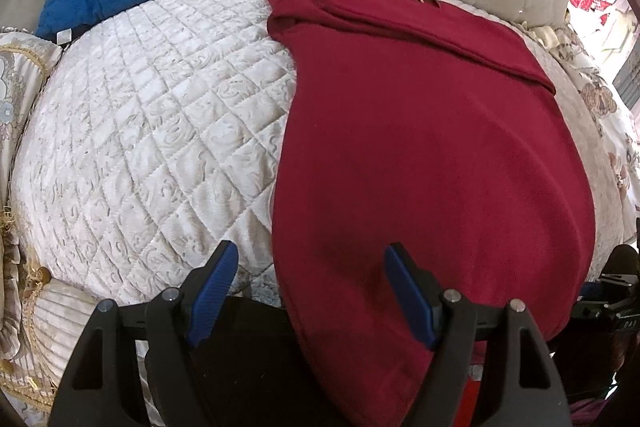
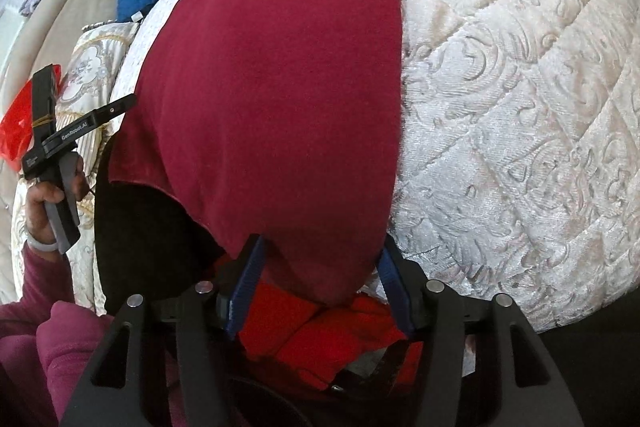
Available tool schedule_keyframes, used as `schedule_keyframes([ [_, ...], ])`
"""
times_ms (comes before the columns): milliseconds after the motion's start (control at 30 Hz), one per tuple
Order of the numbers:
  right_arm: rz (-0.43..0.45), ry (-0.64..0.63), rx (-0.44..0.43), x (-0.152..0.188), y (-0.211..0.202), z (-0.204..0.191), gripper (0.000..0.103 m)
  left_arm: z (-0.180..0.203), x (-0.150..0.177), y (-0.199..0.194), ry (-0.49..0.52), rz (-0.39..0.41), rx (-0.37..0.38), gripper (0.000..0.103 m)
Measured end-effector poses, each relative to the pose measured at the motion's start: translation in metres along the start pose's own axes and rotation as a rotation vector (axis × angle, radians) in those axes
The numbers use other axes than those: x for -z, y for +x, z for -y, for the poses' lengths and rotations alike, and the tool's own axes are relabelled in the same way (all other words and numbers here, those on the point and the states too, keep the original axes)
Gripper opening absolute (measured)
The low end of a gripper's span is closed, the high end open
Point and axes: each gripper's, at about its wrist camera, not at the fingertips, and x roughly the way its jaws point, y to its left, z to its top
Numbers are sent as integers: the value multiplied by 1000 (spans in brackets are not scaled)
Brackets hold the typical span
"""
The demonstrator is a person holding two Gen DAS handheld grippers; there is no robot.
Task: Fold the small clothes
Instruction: 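Grasp the red sweater's hem with the right gripper and lift it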
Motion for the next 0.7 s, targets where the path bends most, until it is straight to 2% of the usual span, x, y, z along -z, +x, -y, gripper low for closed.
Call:
schedule_keyframes([
  [500, 18, 16, -26, -1, -3, 8, 38, -2, 0, 7, 6, -19, 12, 79],
  [567, 27, -2, -5, 1, -3, 6, 25, -3, 0, 8, 6, -21, 15, 79],
  [600, 31, -15, 7, 2, -4, 4, 4, -4, 0, 8, 5, -23, 17, 79],
  [633, 43, -21, 5, 2, -5, 3, 0, -5, 0, 9, 1, -26, 23, 79],
  [700, 52, -20, -25, 0, -8, 3, 0, -8, -1, 9, -13, -34, 39, 79],
])
